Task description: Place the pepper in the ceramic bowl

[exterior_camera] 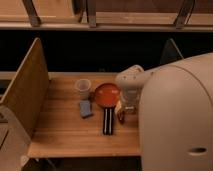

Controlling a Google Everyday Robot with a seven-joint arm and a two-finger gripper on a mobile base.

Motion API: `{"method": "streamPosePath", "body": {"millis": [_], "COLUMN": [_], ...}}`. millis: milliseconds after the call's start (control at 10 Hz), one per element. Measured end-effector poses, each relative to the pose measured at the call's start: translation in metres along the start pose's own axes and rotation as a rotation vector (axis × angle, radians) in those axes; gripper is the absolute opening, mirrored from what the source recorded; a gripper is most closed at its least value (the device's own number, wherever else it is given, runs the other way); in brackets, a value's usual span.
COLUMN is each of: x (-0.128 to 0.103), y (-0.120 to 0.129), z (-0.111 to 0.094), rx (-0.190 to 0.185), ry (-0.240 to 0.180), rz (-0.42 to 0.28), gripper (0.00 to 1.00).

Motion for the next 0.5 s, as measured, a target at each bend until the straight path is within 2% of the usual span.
{"method": "streamPosePath", "body": {"millis": [100, 200, 500], "x": [-0.0021, -0.0035, -0.0025], "y": [0.0068, 0.0116, 0.0099], "z": [0.0147, 0.0213, 0.022], "rx": [-0.035, -0.05, -0.05], "ry": [0.022, 0.033, 0.037], "rz": [0.041, 0.056, 0.06], "gripper": [0.8, 0.8, 0.8]}}
